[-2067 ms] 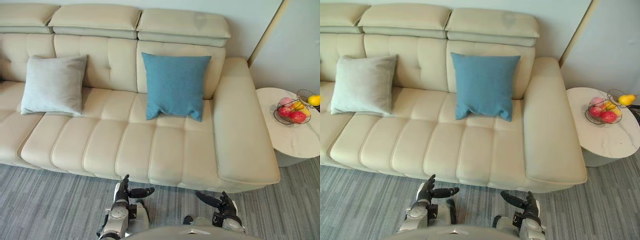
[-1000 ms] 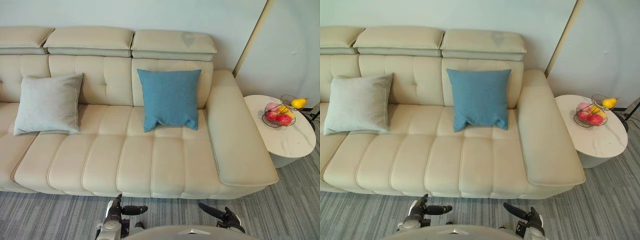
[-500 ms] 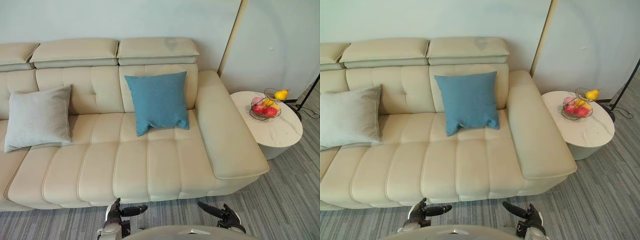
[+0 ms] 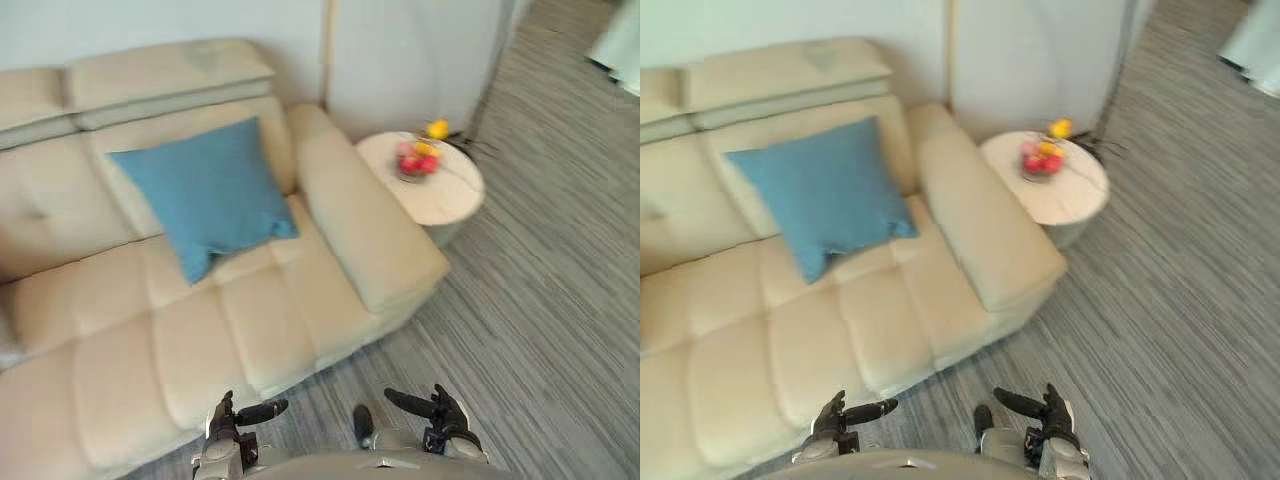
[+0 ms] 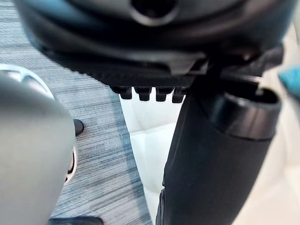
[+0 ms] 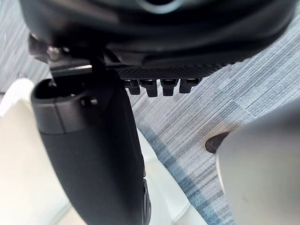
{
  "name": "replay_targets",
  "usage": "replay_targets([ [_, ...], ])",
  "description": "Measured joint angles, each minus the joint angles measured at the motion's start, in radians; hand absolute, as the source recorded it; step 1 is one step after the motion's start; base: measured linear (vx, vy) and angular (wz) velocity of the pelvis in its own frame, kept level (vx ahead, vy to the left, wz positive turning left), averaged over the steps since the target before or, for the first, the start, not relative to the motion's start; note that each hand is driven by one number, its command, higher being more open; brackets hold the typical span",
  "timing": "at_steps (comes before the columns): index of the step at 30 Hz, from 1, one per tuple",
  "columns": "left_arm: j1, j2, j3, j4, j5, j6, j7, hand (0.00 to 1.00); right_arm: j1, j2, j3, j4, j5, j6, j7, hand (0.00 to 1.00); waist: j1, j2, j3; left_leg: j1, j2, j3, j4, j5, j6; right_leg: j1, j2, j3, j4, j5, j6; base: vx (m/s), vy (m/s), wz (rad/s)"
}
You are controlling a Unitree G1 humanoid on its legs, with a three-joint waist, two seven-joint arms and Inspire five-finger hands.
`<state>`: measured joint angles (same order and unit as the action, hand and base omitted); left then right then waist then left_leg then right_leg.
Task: Pick up cushions and gather them together orderly.
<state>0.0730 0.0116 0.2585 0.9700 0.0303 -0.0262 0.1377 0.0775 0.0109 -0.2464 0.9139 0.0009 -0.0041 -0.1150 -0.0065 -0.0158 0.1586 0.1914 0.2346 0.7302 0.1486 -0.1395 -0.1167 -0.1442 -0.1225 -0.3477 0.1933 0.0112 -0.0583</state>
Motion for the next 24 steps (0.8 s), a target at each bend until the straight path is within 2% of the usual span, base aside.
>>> replay_targets([
  [1, 0.001, 0.001, 0.000, 0.000, 0.000, 0.001, 0.002, 1.00, 0.008, -0.002, -0.002, 0.001, 0.001, -0.001, 0.000, 1.00, -0.001, 0.000, 0.000, 0.021, 0.003, 0.043, -0.004, 0.002, -0.004, 0.004, -0.040, -0.129, 0.034, -0.008, -0.011, 0.05, 0.021, -1.21],
  [3, 0.002, 0.003, 0.000, 0.001, 0.000, 0.002, 0.003, 1.00, 0.004, -0.008, -0.007, 0.007, 0.000, -0.001, -0.002, 1.00, -0.002, 0.002, 0.000, 0.037, 0.006, 0.087, -0.008, 0.008, -0.013, 0.005, -0.077, -0.259, 0.063, -0.009, -0.009, 0.11, -0.049, -0.95],
  [4, -0.006, 0.002, -0.006, 0.006, 0.000, 0.004, 0.004, 1.00, -0.011, -0.024, -0.007, 0.026, 0.000, -0.001, -0.003, 1.00, -0.012, 0.017, 0.008, 0.043, 0.013, 0.082, -0.022, 0.023, -0.021, -0.005, -0.063, -0.298, 0.068, -0.025, -0.007, 0.14, -0.153, -0.95],
  [7, -0.009, -0.009, -0.039, 0.030, 0.001, 0.006, 0.000, 1.00, -0.039, -0.060, -0.010, 0.054, -0.001, -0.002, -0.005, 1.00, -0.019, 0.048, 0.018, 0.063, 0.024, 0.076, -0.043, 0.059, -0.012, -0.021, 0.000, -0.221, 0.046, -0.033, -0.002, 0.09, -0.173, -0.84],
  [9, -0.007, -0.008, -0.043, 0.046, 0.003, 0.013, -0.010, 1.00, -0.045, -0.062, -0.023, 0.069, -0.001, -0.002, -0.005, 1.00, -0.019, 0.053, 0.016, 0.072, 0.051, 0.068, 0.019, 0.083, -0.015, -0.018, 0.032, -0.184, 0.030, -0.045, -0.006, 0.09, -0.198, -0.83],
  [11, -0.008, -0.004, -0.043, 0.045, 0.003, 0.012, -0.012, 1.00, -0.048, -0.064, -0.027, 0.083, -0.001, -0.002, -0.006, 1.00, -0.020, 0.050, 0.018, 0.034, 0.114, 0.028, 0.177, 0.082, -0.013, 0.005, 0.060, -0.144, -0.002, -0.048, -0.010, 0.08, -0.208, -0.58],
  [12, -0.008, -0.001, -0.043, 0.045, 0.003, 0.012, -0.014, 1.00, -0.047, -0.068, -0.025, 0.086, -0.001, 0.000, -0.006, 1.00, -0.019, 0.046, 0.020, 0.012, 0.132, -0.032, 0.252, 0.062, -0.008, 0.021, 0.077, -0.122, -0.024, -0.047, -0.011, 0.06, -0.176, -0.51],
  [13, -0.008, 0.000, -0.042, 0.045, 0.003, 0.012, -0.015, 1.00, -0.047, -0.067, -0.024, 0.090, -0.001, 0.000, -0.006, 1.00, -0.018, 0.046, 0.020, -0.004, 0.126, -0.078, 0.292, 0.031, -0.005, 0.032, 0.088, -0.102, -0.036, -0.045, -0.014, 0.07, -0.139, -0.76],
  [14, -0.008, -0.001, -0.034, 0.037, -0.001, 0.009, -0.012, 1.00, -0.056, -0.076, -0.016, 0.113, -0.001, 0.002, -0.009, 1.00, -0.014, 0.041, 0.031, -0.037, 0.071, -0.194, 0.360, -0.074, -0.001, 0.064, 0.110, -0.033, -0.057, -0.032, -0.036, 0.05, 0.007, -0.98],
  [15, -0.008, -0.002, -0.034, 0.031, -0.003, 0.004, -0.010, 1.00, -0.066, -0.089, -0.009, 0.143, -0.001, 0.003, -0.013, 1.00, -0.006, 0.039, 0.034, -0.065, 0.012, -0.268, 0.369, -0.132, 0.004, 0.085, 0.122, 0.015, -0.067, -0.032, -0.037, 0.06, 0.053, -1.13],
  [16, -0.007, -0.001, -0.035, 0.023, -0.005, 0.001, -0.012, 1.00, -0.066, -0.088, -0.007, 0.152, -0.001, 0.004, -0.015, 1.00, 0.000, 0.036, 0.035, -0.085, -0.017, -0.291, 0.362, -0.150, 0.017, 0.098, 0.130, 0.046, -0.075, -0.032, -0.037, 0.04, 0.075, -1.16],
  [17, -0.002, -0.001, -0.034, 0.009, -0.016, -0.009, -0.012, 1.00, -0.064, -0.088, -0.007, 0.153, -0.001, 0.003, -0.019, 1.00, 0.005, 0.033, 0.039, -0.127, -0.056, -0.328, 0.343, -0.162, 0.039, 0.112, 0.138, 0.092, -0.083, -0.032, -0.037, 0.01, 0.055, -0.85],
  [19, 0.002, -0.009, -0.010, -0.011, -0.024, -0.011, -0.012, 1.00, -0.062, -0.085, -0.008, 0.144, -0.001, 0.003, -0.021, 1.00, 0.013, 0.033, 0.040, -0.184, -0.084, -0.368, 0.310, -0.161, 0.049, 0.111, 0.150, 0.152, -0.088, -0.032, -0.038, -0.02, 0.035, -1.27],
  [20, 0.001, -0.014, 0.007, -0.019, -0.037, -0.011, -0.009, 1.00, -0.060, -0.079, -0.008, 0.139, -0.001, 0.003, -0.021, 1.00, 0.023, 0.033, 0.041, -0.232, -0.109, -0.431, 0.256, -0.157, 0.057, 0.112, 0.165, 0.219, -0.105, -0.032, -0.038, -0.01, 0.031, -1.74],
  [22, 0.001, -0.021, 0.027, -0.026, -0.044, -0.011, -0.006, 1.00, -0.053, -0.073, -0.007, 0.132, -0.001, 0.004, -0.023, 1.00, 0.036, 0.035, 0.041, -0.256, -0.121, -0.494, 0.186, -0.152, 0.065, 0.114, 0.180, 0.267, -0.126, -0.032, -0.038, 0.02, 0.040, -1.55],
  [23, 0.000, -0.041, 0.045, -0.025, -0.060, -0.010, 0.002, 1.00, -0.041, -0.067, -0.006, 0.103, 0.000, 0.005, -0.025, 1.00, 0.051, 0.060, 0.035, -0.262, -0.115, -0.547, 0.145, -0.132, 0.061, 0.115, 0.210, 0.302, -0.126, -0.031, -0.038, 0.06, 0.062, -1.63],
  [24, -0.001, -0.046, 0.049, -0.025, -0.068, -0.008, 0.007, 1.00, -0.036, -0.068, -0.007, 0.087, 0.000, 0.005, -0.028, 1.00, 0.062, 0.072, 0.037, -0.255, -0.118, -0.560, 0.145, -0.123, 0.065, 0.093, 0.218, 0.296, -0.072, -0.041, -0.039, 0.10, 0.119, -1.85],
])
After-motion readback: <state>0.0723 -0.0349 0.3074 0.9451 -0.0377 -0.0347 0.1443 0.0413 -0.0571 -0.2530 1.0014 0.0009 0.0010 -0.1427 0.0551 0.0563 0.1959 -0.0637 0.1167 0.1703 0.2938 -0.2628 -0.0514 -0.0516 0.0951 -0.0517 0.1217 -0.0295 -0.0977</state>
